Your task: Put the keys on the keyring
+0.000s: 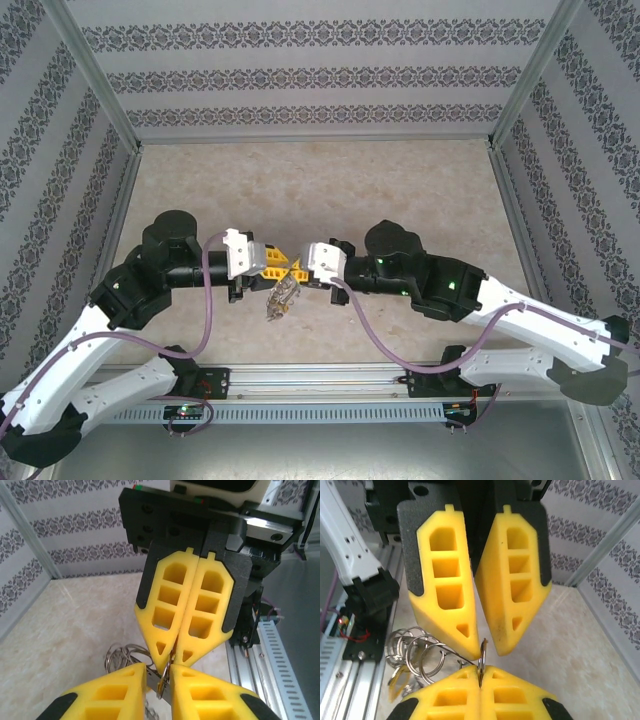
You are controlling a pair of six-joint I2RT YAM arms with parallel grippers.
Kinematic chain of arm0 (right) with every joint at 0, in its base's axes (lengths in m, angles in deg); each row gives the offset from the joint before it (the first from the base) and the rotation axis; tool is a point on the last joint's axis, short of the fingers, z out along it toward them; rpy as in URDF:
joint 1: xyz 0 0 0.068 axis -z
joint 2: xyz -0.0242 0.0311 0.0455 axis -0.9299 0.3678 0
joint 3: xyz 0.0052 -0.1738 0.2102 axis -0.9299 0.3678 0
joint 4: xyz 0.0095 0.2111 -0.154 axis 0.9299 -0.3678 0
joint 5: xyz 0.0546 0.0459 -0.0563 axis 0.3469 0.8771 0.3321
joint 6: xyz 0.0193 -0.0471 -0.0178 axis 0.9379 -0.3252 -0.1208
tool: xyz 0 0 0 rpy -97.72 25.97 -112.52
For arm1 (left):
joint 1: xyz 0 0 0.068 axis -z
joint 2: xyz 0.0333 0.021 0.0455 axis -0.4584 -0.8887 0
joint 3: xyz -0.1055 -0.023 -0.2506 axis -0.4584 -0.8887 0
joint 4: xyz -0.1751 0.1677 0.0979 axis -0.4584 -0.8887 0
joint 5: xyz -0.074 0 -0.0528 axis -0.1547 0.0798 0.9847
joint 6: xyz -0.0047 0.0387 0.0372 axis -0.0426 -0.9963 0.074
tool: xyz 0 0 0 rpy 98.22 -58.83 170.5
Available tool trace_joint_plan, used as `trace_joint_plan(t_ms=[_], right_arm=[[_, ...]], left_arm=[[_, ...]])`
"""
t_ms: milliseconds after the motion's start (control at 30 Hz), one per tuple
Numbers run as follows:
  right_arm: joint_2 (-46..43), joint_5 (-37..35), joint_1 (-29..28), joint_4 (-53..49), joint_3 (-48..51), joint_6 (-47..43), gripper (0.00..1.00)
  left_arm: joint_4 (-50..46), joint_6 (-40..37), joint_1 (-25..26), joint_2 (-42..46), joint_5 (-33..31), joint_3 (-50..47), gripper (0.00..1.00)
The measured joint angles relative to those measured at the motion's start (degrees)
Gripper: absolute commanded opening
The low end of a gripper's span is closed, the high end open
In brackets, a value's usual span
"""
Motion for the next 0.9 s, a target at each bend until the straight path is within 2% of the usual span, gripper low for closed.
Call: trace_joint_plan(t_ms=[167,233,367,433,567,667,700,767,900], right_arm=[[3.0,-0.9,0.0,-7.0,-4.7,-3.1,0.0],[3.4,-0.9,0.0,-8.7,-5.6,-3.9,0.0],[4.2,-0.9,0.0,-10.6,-7.0,-5.0,0.0],[4.3,-0.9,0.0,-10.8,-7.2,-5.1,0.0],[4.4,-0.4,0.0,-10.8,-7.2,-5.1,0.01],[4.2,0.2,0.0,-10.0,-6.8,-4.7,0.19],[3.9,0.5,0.0,-8.9,-6.2,-4.5,0.22],[2.8,0.7,0.0,-7.2,-4.5,-3.6,0.24],[-0.1,1.4,0.0,-3.9,-1.0,-1.7,0.22]], left_arm=[[-3.9,-3.3,0.0,-2.1,-0.9,1.8,0.19],[-4.7,-4.0,0.0,-2.7,-0.9,1.8,0.12],[-5.7,-4.9,0.0,-3.1,-0.9,1.8,0.11],[-5.9,-5.0,0.0,-3.1,-0.8,1.8,0.0],[-5.4,-4.4,0.0,-2.2,-0.4,1.1,0.0],[-2.6,-2.3,0.0,-0.2,0.0,-1.2,0.0],[-1.4,-1.3,0.0,0.4,0.2,-2.1,0.0],[1.2,0.8,0.0,1.5,0.5,-3.7,0.0],[6.6,5.1,0.0,3.1,2.1,-6.4,0.0]])
